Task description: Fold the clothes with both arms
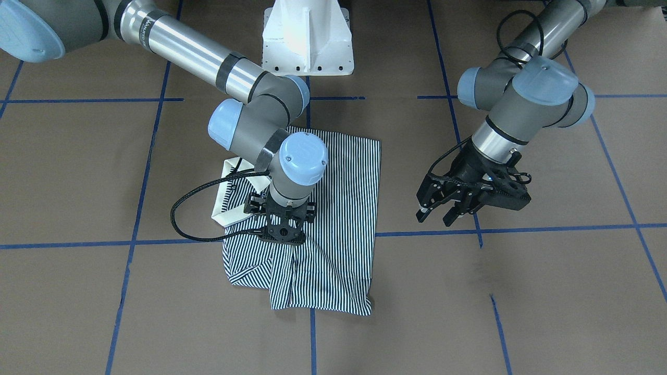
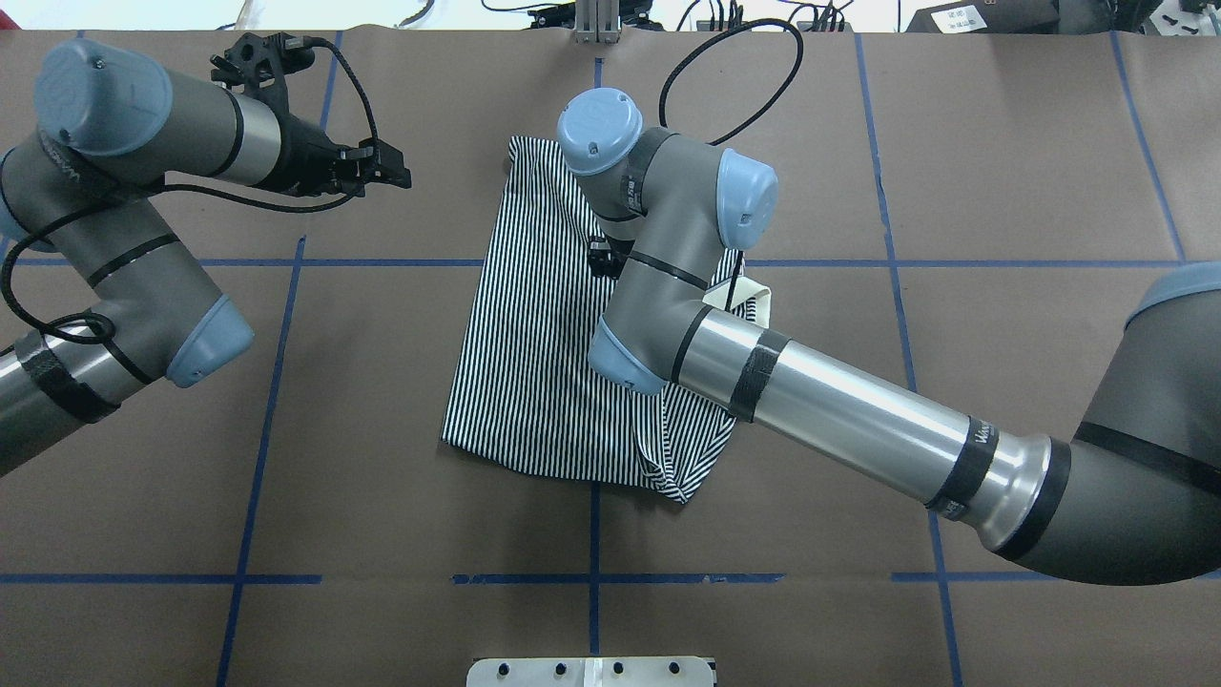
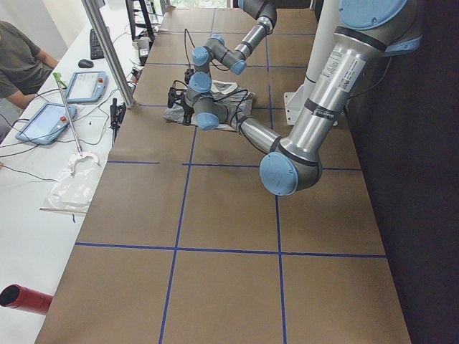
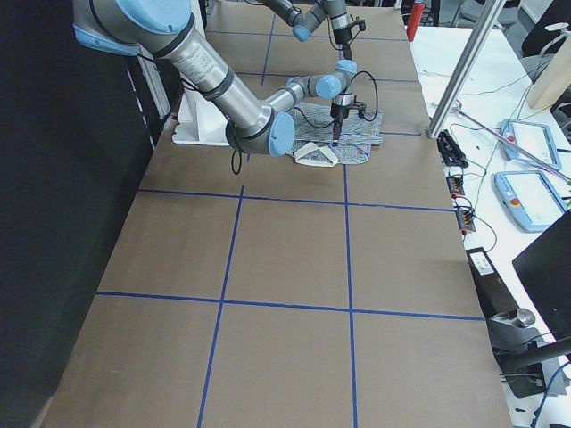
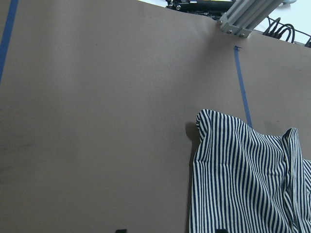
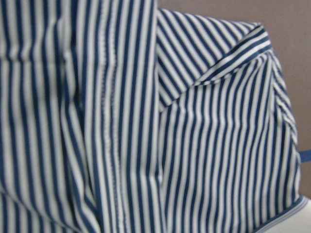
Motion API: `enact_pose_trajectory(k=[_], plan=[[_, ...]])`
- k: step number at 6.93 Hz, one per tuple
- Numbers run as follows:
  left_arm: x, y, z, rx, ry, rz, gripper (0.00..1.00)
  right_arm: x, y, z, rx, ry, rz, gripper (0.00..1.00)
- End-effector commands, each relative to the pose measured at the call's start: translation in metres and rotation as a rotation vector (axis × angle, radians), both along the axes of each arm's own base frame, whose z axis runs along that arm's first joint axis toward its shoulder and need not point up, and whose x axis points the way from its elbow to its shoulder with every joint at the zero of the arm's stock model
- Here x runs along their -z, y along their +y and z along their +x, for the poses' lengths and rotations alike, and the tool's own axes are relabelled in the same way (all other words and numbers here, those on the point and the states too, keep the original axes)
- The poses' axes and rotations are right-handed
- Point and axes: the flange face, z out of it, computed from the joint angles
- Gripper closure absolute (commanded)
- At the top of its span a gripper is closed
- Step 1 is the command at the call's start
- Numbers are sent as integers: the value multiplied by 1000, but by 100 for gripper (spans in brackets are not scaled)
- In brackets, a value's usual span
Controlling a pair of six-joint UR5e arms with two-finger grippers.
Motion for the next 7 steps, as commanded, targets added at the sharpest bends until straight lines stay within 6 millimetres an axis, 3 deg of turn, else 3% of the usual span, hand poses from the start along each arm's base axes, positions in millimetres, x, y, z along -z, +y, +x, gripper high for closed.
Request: enact_pose_trajectory(k=[1, 2, 3, 5, 6, 7], plan=[[0, 0, 0, -1, 0, 0, 32, -63, -9, 62, 27, 33, 12, 0], [0, 0, 0, 1, 0, 1, 32, -92, -5, 107, 80, 43, 46, 0], [1, 0, 0, 1, 2, 1, 31, -87, -9, 126, 93, 61, 44, 0], [3, 1, 0, 2, 4, 2, 31, -85, -16, 134, 78, 60, 50, 0], [2, 1, -1, 2, 4, 2, 31, -74, -28, 145, 57, 45, 61, 0], [0, 1, -2, 3, 2, 0, 31, -47, -37, 141, 37, -3, 107, 0]])
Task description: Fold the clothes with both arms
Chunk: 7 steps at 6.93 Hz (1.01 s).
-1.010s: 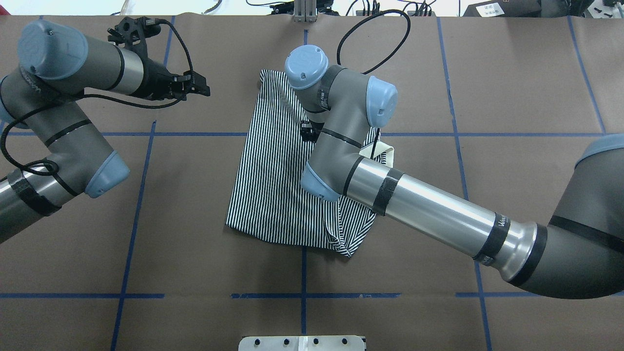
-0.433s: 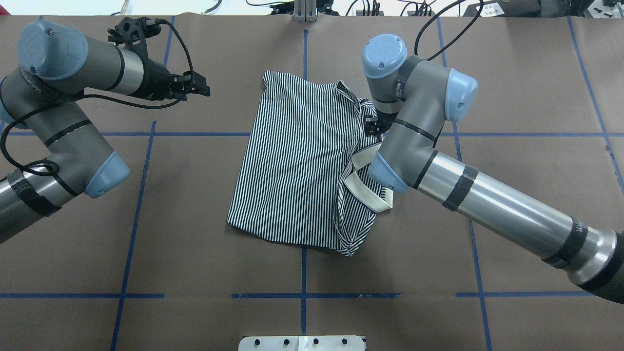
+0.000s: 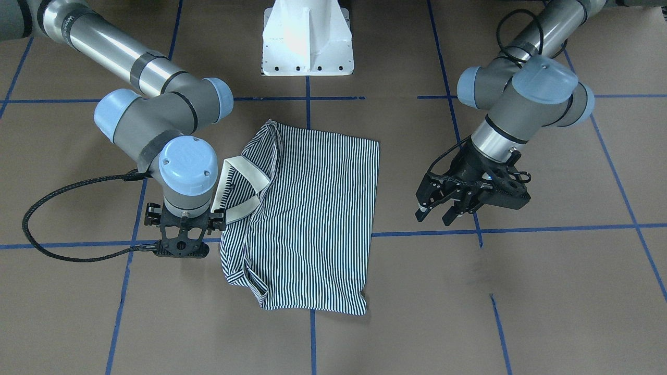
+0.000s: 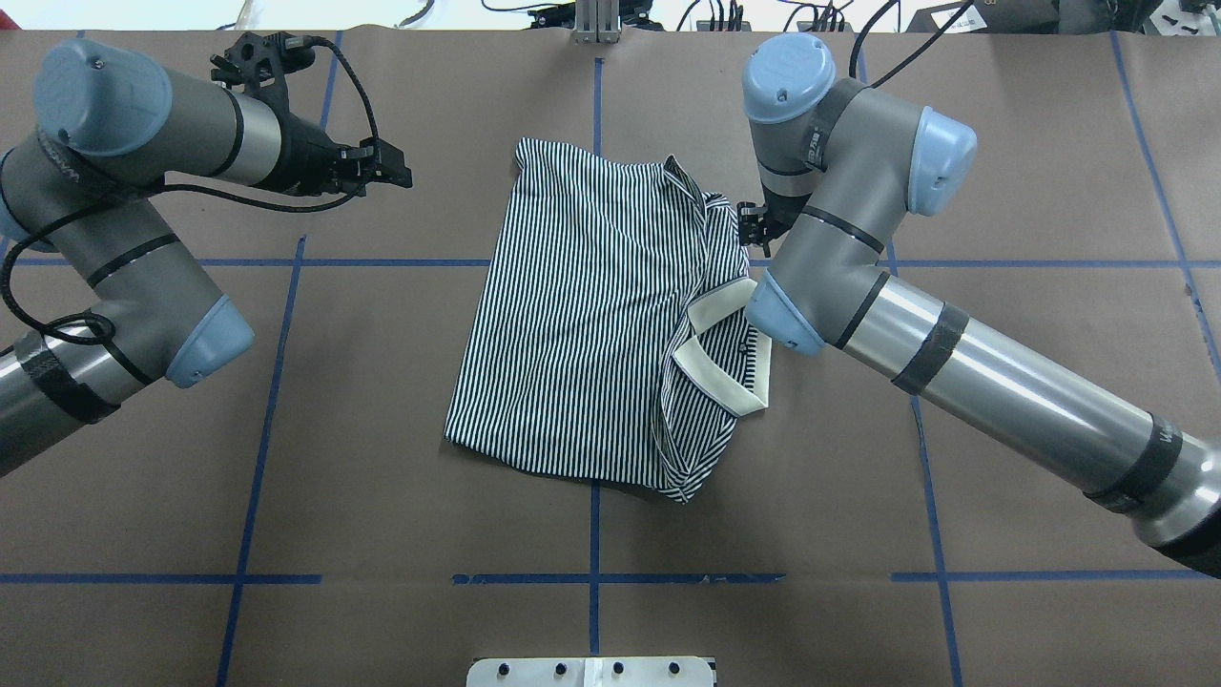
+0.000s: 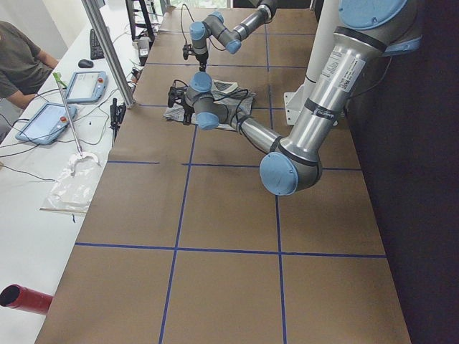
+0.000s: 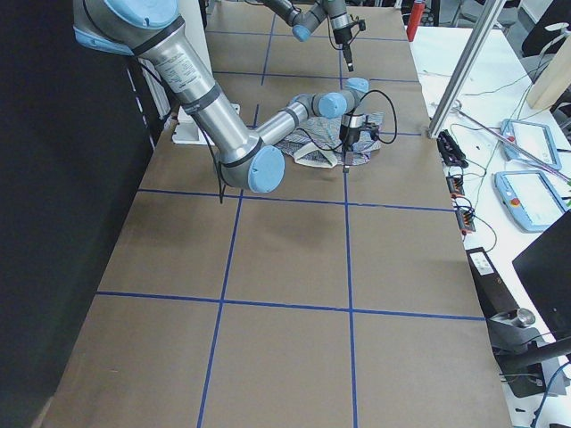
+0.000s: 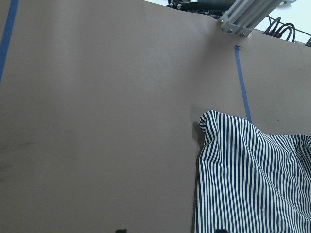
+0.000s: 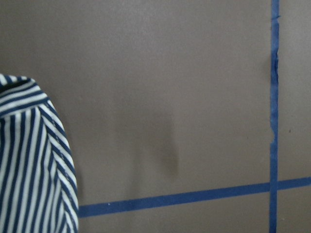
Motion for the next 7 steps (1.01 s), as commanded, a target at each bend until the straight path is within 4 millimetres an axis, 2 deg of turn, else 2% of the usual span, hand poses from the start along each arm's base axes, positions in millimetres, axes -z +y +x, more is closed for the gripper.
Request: enact_pose_trajectory(k=[1, 2, 3, 4, 5, 6, 7], plan=[[2, 1, -2, 2, 5, 2, 31, 53, -21, -3, -41, -78, 60, 0], [6, 2, -3, 15, 23, -18, 31, 82, -35, -12, -51, -90, 65, 0], [15, 6, -7, 22, 42, -18, 31, 83, -47, -25, -79, -105, 61, 0], [20, 9, -9, 22, 52, -13, 31, 74, -51, -43, -115, -131, 53, 0], [32, 16, -15, 23, 73, 1, 31, 69, -54, -50, -109, -117, 41, 0], [31, 17, -16, 24, 72, 0, 31, 53, -58, -56, -106, -91, 21, 0], [30, 18, -17, 25, 73, 2, 31, 63, -62, -60, -101, -110, 42, 0]])
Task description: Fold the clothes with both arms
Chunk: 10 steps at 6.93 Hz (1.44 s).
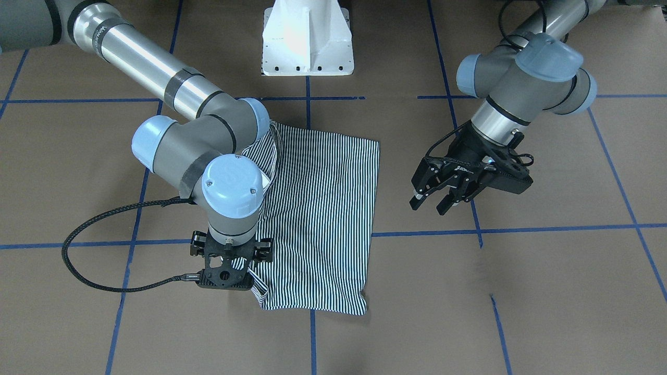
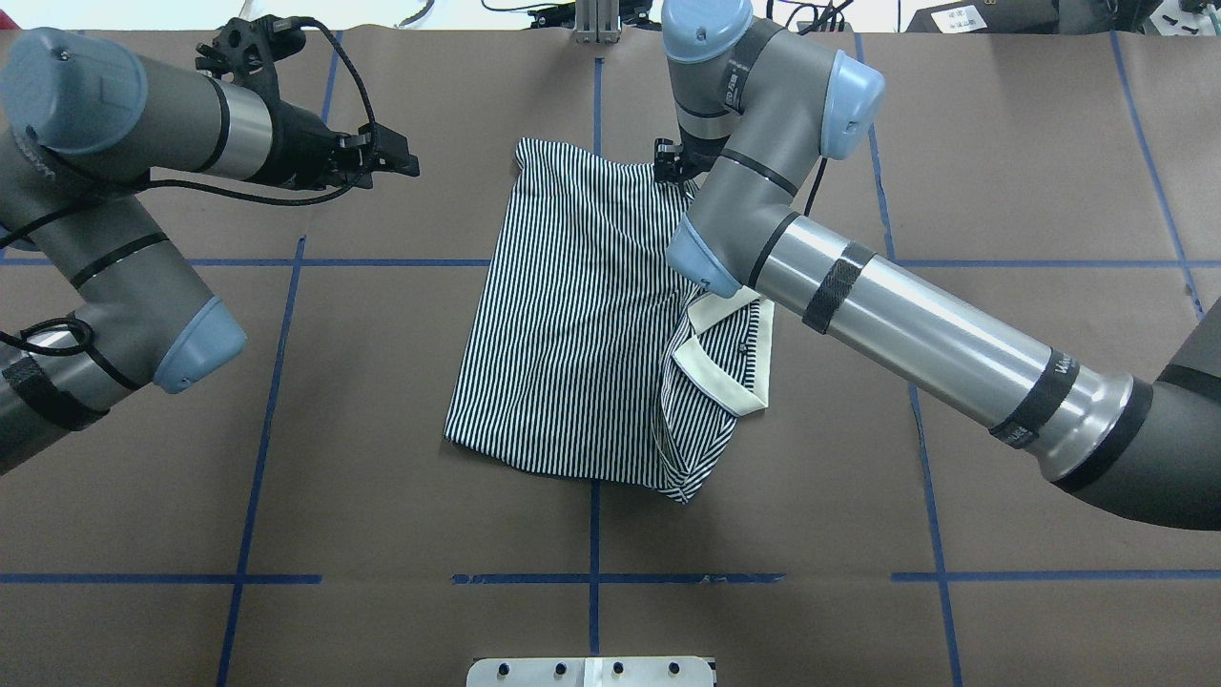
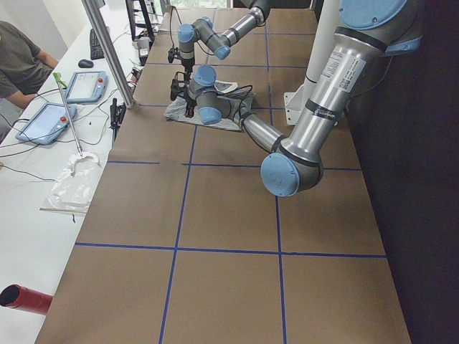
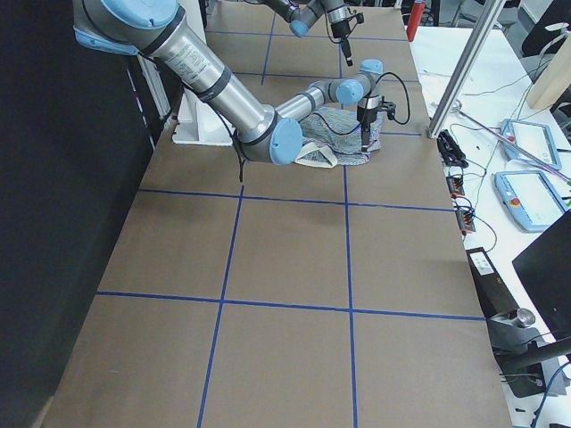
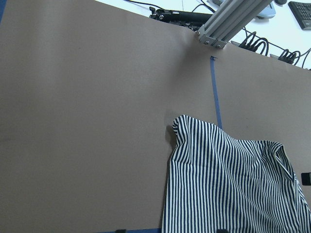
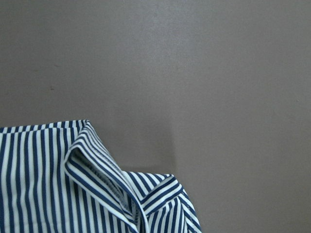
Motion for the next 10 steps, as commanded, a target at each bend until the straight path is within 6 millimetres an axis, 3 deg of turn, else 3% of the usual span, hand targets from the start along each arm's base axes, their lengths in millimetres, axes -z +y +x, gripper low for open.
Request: enact_pose_trajectory(k=[1, 2, 3, 6, 8, 10], plan=[[2, 4, -5, 5, 5, 9, 31, 7, -13, -22, 12, -16, 20, 0], [-7, 6, -6, 4, -4, -2, 31, -5, -19, -29, 11, -44, 46, 0], [-3, 8, -8, 6, 3, 4, 31, 1, -22, -32, 13, -43, 45, 0], [2, 14, -14, 4, 12, 14, 31, -12, -23, -37, 34, -29, 42, 0], [4, 18, -17, 3, 18, 20, 31, -35, -27, -31, 92, 7, 61, 0], [0, 20, -18, 1, 13, 16, 31, -68, -51, 9, 129, 40, 82, 0]])
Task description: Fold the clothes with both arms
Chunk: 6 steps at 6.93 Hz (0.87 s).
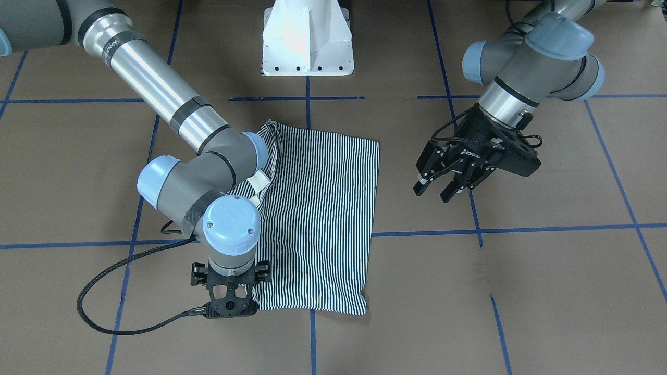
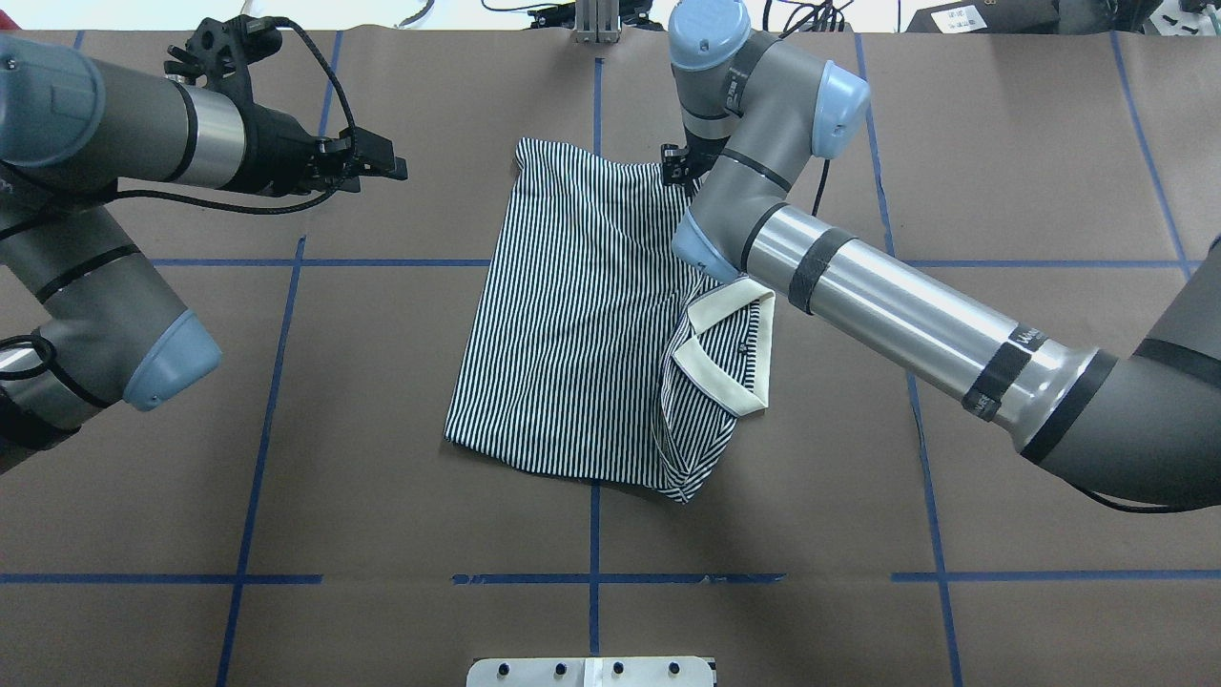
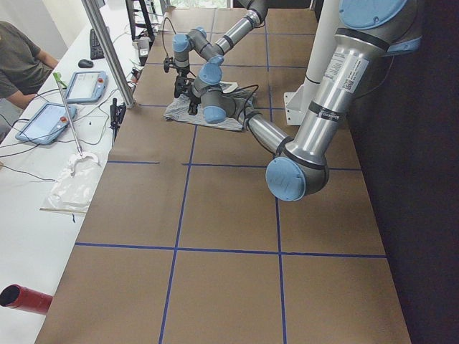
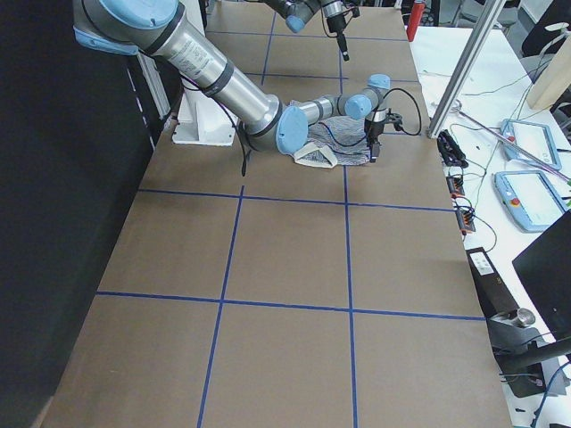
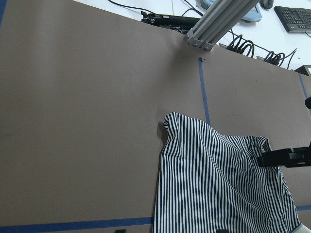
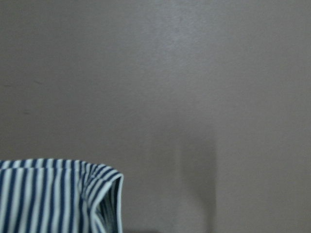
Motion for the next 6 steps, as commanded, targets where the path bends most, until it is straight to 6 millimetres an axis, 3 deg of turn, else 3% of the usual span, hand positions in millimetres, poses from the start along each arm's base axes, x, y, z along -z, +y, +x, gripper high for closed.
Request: enact_pose_trajectory(k=[1, 2, 3, 4, 6], plan=[[-3, 1, -1, -1, -3, -3, 31, -16, -23, 37, 28, 1, 9, 0], [-6, 2, -1, -3, -6, -6, 31, -9, -23, 39, 27, -10, 15, 0], [-6, 2, -1, -6, -8, -1, 31, 24, -14, 43, 13, -45, 17, 0], [-5, 3, -1, -21, -4, -1, 31, 48, 20, 42, -46, -68, -30, 0], [4, 8, -4, -24, 11, 7, 31, 57, 115, 34, -174, -180, -109, 0]])
